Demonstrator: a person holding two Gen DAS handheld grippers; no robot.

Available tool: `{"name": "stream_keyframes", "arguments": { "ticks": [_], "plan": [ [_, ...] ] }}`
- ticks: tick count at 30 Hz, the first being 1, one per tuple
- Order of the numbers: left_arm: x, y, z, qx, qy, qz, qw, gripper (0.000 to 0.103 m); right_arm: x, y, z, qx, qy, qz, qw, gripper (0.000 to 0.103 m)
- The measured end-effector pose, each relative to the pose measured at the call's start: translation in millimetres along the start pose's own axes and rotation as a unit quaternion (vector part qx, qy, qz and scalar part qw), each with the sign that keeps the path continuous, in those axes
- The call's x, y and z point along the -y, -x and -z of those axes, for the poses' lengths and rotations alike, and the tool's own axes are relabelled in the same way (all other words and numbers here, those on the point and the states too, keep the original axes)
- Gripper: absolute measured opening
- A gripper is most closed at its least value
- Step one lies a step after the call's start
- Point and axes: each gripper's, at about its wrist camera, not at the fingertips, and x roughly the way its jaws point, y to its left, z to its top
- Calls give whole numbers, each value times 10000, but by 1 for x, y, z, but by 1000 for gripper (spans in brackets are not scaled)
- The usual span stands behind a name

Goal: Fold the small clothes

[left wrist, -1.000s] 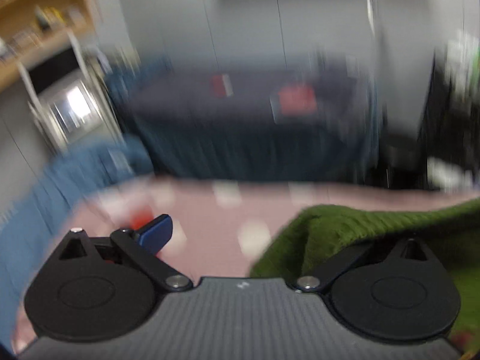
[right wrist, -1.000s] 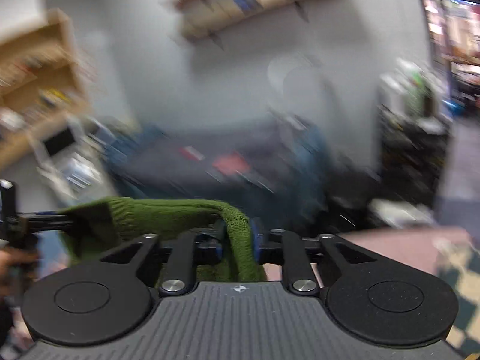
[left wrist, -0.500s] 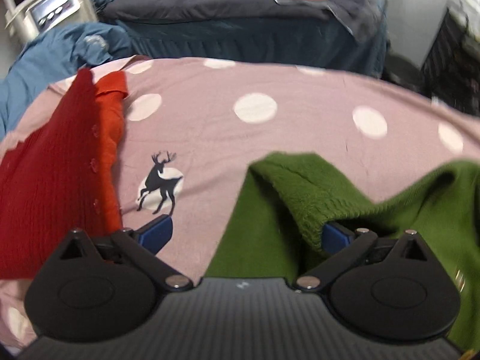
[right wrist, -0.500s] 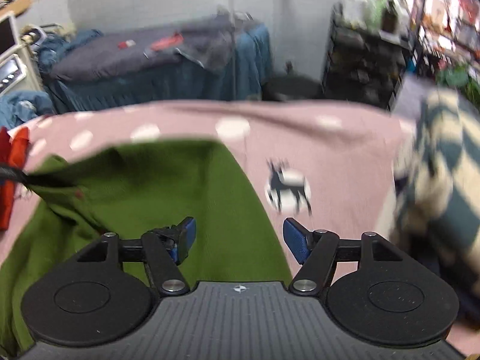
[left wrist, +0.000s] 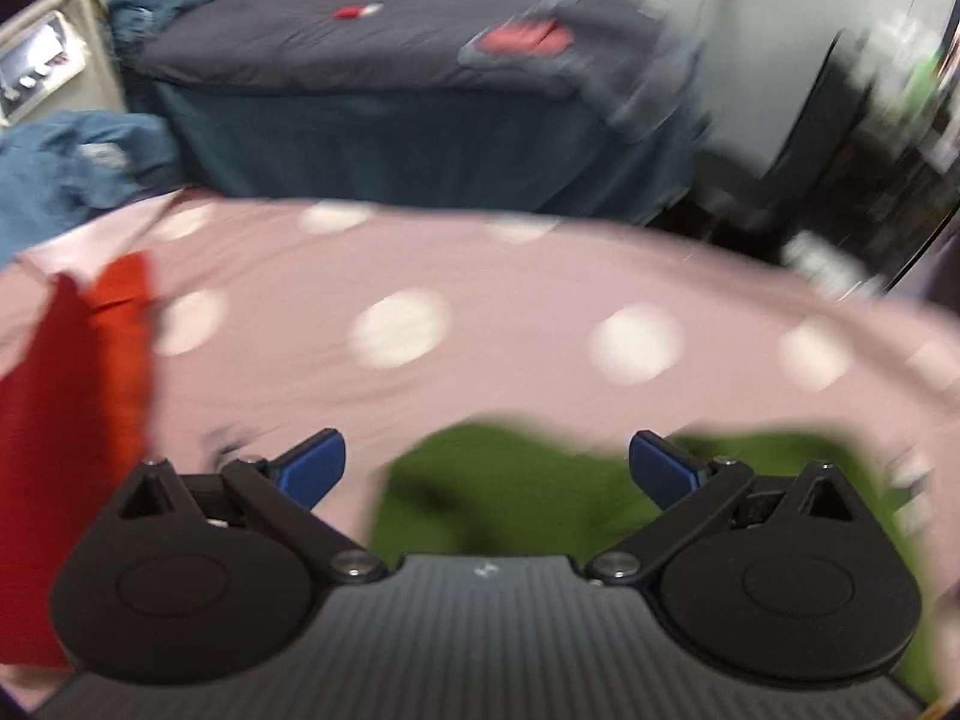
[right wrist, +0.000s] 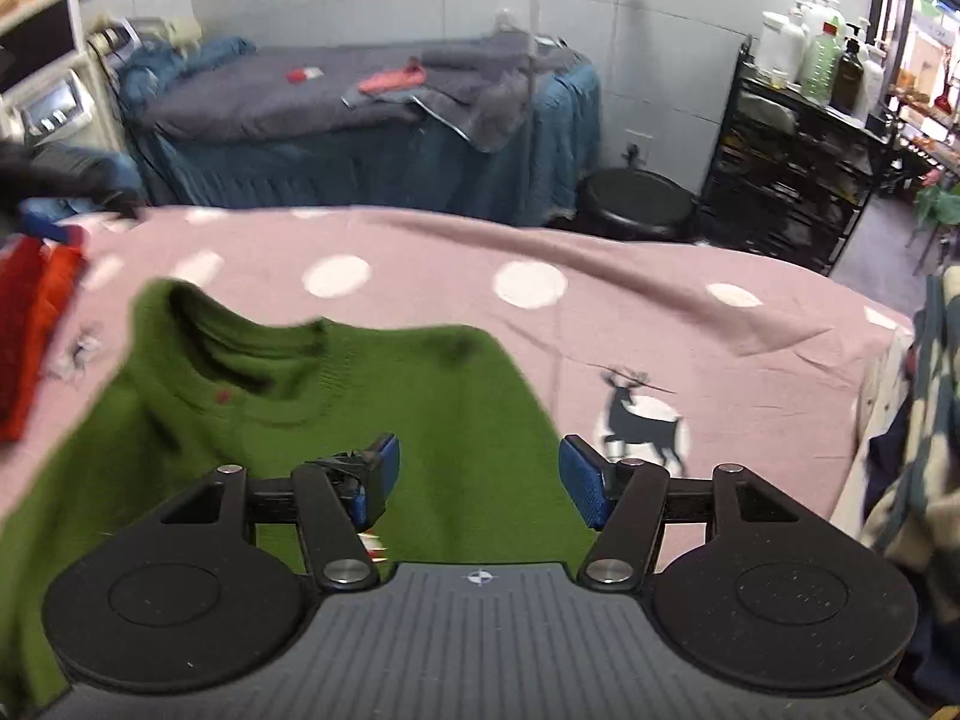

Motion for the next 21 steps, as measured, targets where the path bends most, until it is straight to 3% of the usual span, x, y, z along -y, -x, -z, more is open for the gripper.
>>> {"name": "stream_keyframes", "arguments": {
  "ticks": [3, 6, 8, 11, 14, 18, 19, 20, 21],
  "plan": [
    [-35, -16, 41, -470, -177, -555, 9972, 103, 22, -18, -3, -144, -410, -1, 9991, 98],
    [-76, -25, 79, -852, 198, -638, 9941, 103, 41, -40, -5, -377, -770, -23, 9963, 98],
    [-96, -30, 95, -1015, 621, -507, 9916, 103, 51, -56, -7, -524, -1076, -199, 9926, 98],
    [-107, -38, 104, -1056, 1029, 4, 9891, 103, 56, -79, -10, -759, -1388, -488, 9862, 98],
    [-94, -61, 103, -1345, 934, 508, 9852, 103, 56, -101, -11, -944, -1566, -656, 9810, 98],
    [-79, -79, 111, -1435, 1057, 633, 9819, 102, 50, -113, -5, -1191, -1694, -805, 9750, 97],
    [-77, -78, 111, -1335, 1143, 619, 9825, 100, 48, -113, -3, -1235, -1640, -803, 9754, 84],
    [-75, -76, 111, -1255, 1189, 654, 9828, 85, 45, -113, -1, -1253, -1554, -810, 9765, 55],
    [-72, -73, 111, -1178, 1198, 795, 9826, 74, 42, -111, 1, -1264, -1461, -833, 9776, 41]
  ]
}}
